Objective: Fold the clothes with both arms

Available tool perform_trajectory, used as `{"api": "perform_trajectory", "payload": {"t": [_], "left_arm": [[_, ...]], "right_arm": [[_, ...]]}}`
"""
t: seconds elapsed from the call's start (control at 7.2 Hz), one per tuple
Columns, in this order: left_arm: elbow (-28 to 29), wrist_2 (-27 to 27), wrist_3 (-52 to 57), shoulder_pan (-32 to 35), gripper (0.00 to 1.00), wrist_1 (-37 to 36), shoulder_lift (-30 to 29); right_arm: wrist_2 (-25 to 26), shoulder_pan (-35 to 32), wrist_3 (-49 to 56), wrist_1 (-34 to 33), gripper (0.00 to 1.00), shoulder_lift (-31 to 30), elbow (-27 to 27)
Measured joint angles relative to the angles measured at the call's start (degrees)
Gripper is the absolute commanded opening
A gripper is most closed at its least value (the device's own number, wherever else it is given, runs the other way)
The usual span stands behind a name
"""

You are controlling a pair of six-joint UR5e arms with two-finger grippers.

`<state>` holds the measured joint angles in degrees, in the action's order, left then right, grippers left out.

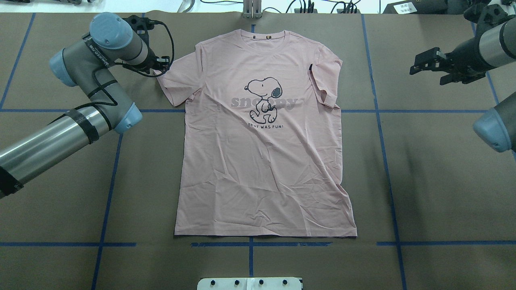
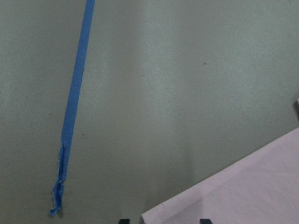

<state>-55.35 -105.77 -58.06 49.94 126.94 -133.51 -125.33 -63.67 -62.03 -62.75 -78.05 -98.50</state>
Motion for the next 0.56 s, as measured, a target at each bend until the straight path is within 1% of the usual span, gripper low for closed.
{"api": "perform_trajectory", "payload": {"t": [0.14,0.28,0.42,0.56], "left_arm": [[0.18,0.02,0.0,-0.02,0.36,0.13,0.0],[0.36,0.03,0.03,-0.02,0.11,0.15,0.01],[0.55,0.03,0.04,-0.02,0.0,0.15,-0.01],[0.63,0.02,0.11,-0.02,0.0,0.15,-0.09]], "right_arm": [[-0.02,0.0,-0.01,0.0,1.0,0.0,-0.01],[-0.06,-0.01,-0.02,0.0,1.0,0.01,-0.02],[-0.08,-0.02,-0.02,0.0,1.0,0.01,-0.02],[-0.08,-0.04,-0.02,0.0,1.0,0.0,-0.05]]}}
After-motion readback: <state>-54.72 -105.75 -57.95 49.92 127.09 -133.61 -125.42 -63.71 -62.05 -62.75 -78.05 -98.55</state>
